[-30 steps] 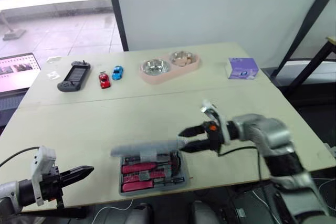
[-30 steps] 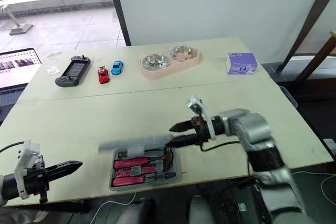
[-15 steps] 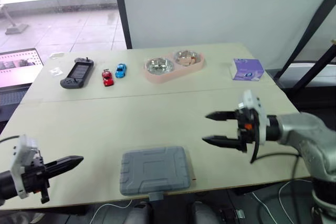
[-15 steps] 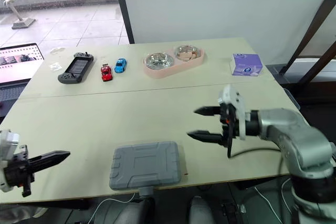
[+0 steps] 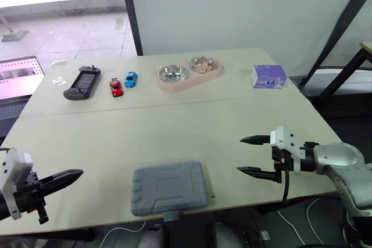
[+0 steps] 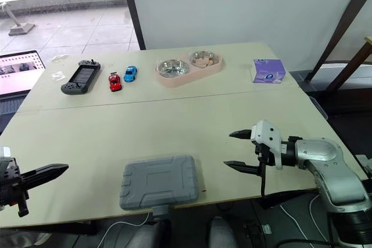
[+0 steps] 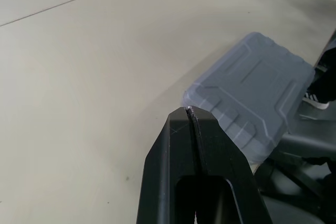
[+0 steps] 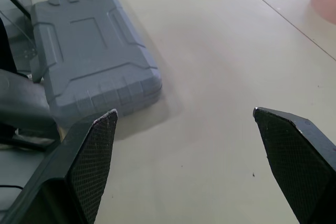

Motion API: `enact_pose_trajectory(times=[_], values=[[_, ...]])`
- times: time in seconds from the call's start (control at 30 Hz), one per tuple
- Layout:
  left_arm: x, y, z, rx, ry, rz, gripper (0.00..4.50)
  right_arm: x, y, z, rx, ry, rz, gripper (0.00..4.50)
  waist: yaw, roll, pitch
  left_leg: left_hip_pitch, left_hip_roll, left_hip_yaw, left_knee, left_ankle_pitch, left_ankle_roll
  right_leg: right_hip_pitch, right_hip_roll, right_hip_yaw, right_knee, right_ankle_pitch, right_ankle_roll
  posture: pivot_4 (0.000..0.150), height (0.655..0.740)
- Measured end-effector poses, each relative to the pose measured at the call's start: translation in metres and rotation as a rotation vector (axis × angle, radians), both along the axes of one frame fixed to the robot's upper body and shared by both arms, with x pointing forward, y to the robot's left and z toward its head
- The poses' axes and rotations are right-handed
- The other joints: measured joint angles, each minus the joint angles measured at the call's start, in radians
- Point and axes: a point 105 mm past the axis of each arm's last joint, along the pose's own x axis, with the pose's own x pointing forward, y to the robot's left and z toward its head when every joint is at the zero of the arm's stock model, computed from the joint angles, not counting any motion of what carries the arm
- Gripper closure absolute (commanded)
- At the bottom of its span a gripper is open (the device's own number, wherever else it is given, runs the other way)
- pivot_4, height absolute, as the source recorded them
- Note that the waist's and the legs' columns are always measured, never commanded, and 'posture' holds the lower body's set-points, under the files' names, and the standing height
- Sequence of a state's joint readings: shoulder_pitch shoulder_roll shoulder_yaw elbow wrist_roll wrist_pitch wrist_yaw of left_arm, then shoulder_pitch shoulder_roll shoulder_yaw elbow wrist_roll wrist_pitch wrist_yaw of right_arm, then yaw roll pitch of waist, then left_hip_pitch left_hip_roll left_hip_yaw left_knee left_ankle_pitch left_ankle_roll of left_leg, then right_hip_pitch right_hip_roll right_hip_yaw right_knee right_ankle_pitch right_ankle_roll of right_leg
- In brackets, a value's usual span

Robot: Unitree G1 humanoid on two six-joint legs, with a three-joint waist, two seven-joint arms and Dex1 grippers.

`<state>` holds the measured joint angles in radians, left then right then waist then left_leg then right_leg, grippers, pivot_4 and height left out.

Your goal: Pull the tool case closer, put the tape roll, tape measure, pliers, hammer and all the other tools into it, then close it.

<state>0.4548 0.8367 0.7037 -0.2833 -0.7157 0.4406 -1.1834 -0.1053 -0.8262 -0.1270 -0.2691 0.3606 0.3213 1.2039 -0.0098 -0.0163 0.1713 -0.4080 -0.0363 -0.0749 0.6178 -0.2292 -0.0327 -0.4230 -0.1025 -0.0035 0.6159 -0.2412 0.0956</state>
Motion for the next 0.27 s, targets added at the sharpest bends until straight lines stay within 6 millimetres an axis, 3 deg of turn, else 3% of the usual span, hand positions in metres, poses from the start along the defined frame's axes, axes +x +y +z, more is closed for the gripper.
enact_pose_trajectory(times=[0.27], values=[[0.0035,-0.002,0.0037,0.014,-0.04,0.003,4.5,0.0002,-0.0032,-0.0015,-0.01,-0.002,-0.002,0.12,-0.001,0.0,0.0,0.0,0.0,0.0,0.001,0.0,0.0,0.0,0.0,0.0,0.001,0.0,0.0,0.15,0.7233]])
